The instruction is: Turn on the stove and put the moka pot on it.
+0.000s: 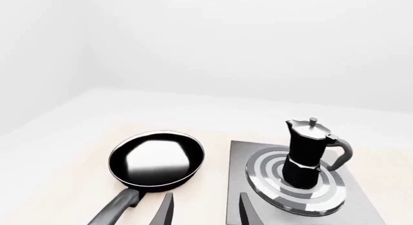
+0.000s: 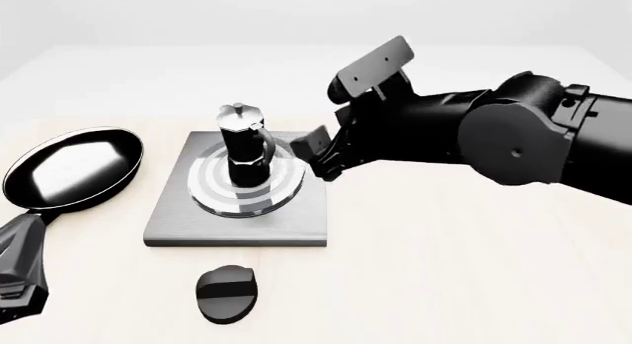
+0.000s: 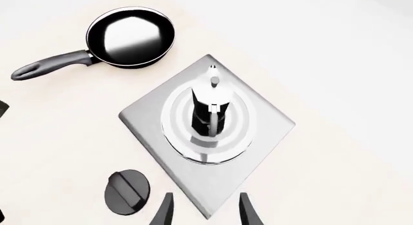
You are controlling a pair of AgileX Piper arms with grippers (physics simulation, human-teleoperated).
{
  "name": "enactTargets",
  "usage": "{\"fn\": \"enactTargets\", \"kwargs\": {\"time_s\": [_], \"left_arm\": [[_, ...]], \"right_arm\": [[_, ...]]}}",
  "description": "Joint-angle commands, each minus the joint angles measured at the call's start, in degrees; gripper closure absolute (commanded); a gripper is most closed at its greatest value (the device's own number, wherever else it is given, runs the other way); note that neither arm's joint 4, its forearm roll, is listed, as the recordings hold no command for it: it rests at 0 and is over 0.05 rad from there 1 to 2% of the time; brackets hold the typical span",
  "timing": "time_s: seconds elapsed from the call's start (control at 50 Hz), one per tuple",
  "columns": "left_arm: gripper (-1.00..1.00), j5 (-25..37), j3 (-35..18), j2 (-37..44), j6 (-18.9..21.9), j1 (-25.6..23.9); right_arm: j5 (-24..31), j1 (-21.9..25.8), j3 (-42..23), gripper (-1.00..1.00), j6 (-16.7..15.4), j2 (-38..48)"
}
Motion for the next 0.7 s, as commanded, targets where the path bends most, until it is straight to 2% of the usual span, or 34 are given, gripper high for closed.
{"fn": "enactTargets", "kwargs": {"time_s": [0.02,0.22,0.26,0.38,0.44,0.54,0.58,0.62,0.7], "left_arm": [[-1.00,2.8,-0.5,-3.0,0.5,-0.6],[-1.00,3.4,-1.1,-3.5,0.3,-1.0],[-1.00,3.3,-1.1,-3.6,0.2,-1.0],[-1.00,3.3,-1.1,-3.7,0.2,-1.3],[-1.00,3.2,-1.0,-3.7,0.2,-1.6],[-1.00,3.4,-1.2,-3.7,0.2,-1.9],[-1.00,3.3,-1.2,-3.7,0.2,-1.9],[-1.00,3.2,-1.2,-3.7,0.2,-2.0],[-1.00,3.2,-1.2,-3.7,0.3,-2.4]], "right_arm": [[1.5,-0.1,7.2,-1.00,1.2,-10.8],[3.9,-2.3,10.2,-1.00,1.8,-19.3],[4.5,-2.4,10.4,-1.00,3.2,-21.1],[5.9,-4.1,12.4,-1.00,3.3,-25.9],[5.9,-2.3,13.3,-1.00,6.6,-31.4],[8.3,-1.5,15.0,-1.00,4.1,-39.1],[9.1,-2.6,15.7,-1.00,5.5,-41.0],[10.2,-3.2,16.5,-1.00,4.8,-43.5],[12.3,-3.5,18.7,-1.00,5.3,-48.3]]}}
